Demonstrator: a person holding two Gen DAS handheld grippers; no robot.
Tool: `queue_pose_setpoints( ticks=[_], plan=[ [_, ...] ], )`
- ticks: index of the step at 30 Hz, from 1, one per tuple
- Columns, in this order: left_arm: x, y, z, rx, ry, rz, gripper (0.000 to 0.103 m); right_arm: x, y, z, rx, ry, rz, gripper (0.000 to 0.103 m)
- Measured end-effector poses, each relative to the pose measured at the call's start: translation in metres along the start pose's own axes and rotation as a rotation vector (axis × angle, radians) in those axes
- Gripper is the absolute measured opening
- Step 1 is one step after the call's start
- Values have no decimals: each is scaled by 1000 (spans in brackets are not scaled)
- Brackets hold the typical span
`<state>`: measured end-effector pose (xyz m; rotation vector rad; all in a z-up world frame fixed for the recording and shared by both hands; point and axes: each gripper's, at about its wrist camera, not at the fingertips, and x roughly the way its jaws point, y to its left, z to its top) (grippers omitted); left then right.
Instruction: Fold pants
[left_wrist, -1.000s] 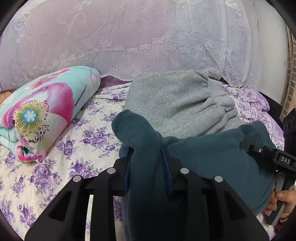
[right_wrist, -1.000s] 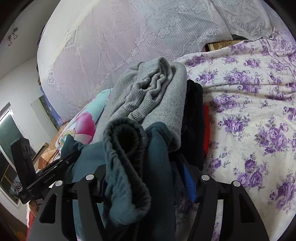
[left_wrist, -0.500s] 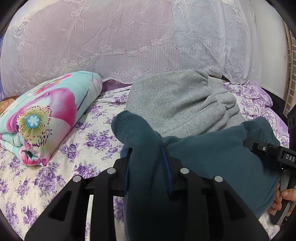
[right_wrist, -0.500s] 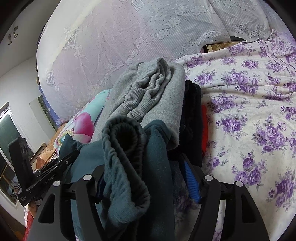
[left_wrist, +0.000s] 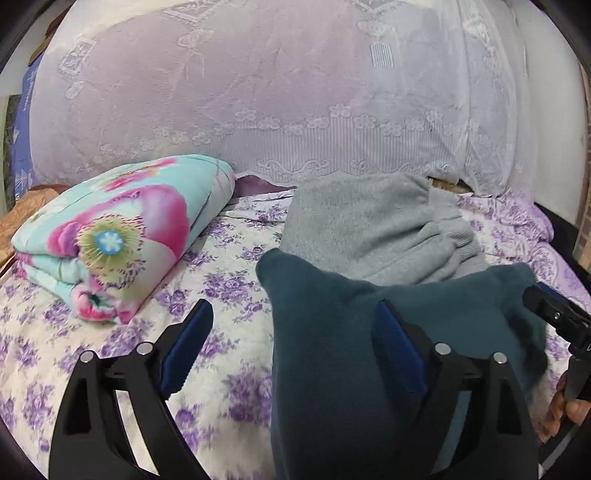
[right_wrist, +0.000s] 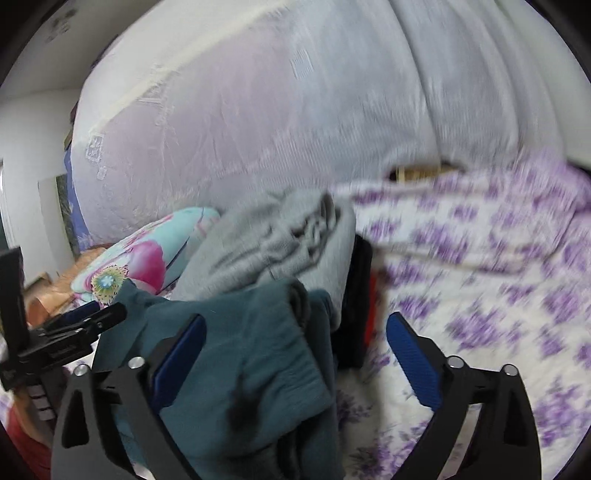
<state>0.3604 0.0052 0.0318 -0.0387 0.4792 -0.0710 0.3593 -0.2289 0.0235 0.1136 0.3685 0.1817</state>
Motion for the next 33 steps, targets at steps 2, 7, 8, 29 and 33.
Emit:
queue_pose_setpoints(
  ticks=[2,7,8,29,33],
  plan=[
    [-13,-3,-6,9,-8,12,95,-12,8,0,-24,-20,-22,99],
    [-45,-19,-29,89,-11,38,98,-33,16,-20,23,0,-39,99],
    [-48,-20,-32,90,-5,35,98,-37,16,-29,42,15,-50,99],
    [-97,-34,-88,141,13,62,98,-55,57,-80,-107,113,-111,99],
    [-91,-30,-88,124,34,55,98,-52,58,-80,-111,125,-108,99]
  ],
)
